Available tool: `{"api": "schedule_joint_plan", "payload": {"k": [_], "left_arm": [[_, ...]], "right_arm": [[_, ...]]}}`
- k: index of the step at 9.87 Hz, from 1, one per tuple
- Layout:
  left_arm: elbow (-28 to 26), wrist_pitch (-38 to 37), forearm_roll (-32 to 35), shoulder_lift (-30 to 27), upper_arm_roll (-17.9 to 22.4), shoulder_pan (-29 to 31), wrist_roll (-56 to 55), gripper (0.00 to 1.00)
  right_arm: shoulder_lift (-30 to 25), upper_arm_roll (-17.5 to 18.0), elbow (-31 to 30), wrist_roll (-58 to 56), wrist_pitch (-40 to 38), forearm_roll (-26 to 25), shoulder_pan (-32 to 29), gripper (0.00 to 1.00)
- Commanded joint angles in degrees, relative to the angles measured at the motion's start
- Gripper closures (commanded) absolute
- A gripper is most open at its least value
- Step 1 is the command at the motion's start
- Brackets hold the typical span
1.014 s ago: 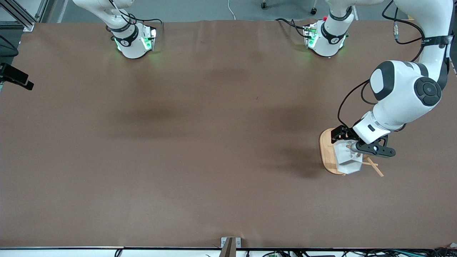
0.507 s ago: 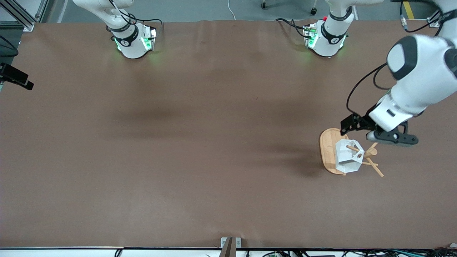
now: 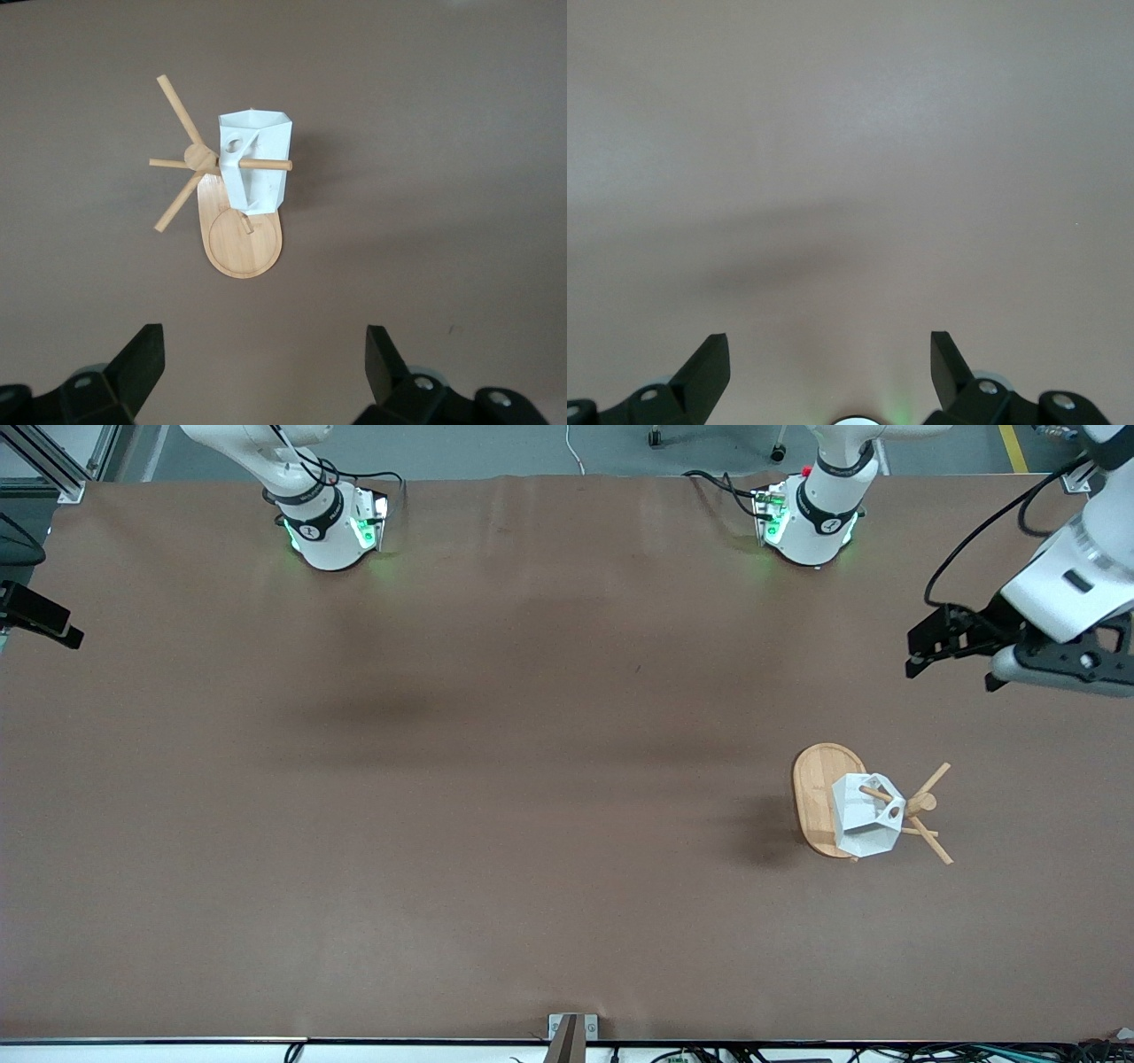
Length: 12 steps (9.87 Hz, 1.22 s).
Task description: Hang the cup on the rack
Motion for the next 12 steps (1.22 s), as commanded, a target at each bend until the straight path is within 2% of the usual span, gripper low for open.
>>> {"api": "schedule_joint_plan", "payload": {"k": [1,3,6,12], "left_arm": [[-0.3,-4.5,1.4,-1.2,-0.2,0.9,-0.1,0.0],[-2.4,-6.0,2.6,-2.6,-0.7,3.1,0.1,0.0],[-6.4,-4.2,5.8,-5.5,-1.3,3.5,-0.2,0.0],[-6.9,-4.2,4.8,-6.0,-2.0,3.1,-4.0,0.0]], "right_arm": [[0.5,0.5,1.0,-0.5,-0.5,-0.4,-0.7,0.0],[0.5,0.5,1.0,-0.5,-0.4,-0.3,-0.6,0.0],[0.5,0.5,1.0,-0.5,-0.4,-0.4,-0.6,0.0],[0.5,0.5,1.0,-0.5,-0.3,-0.4,-0.6,0.0]]}}
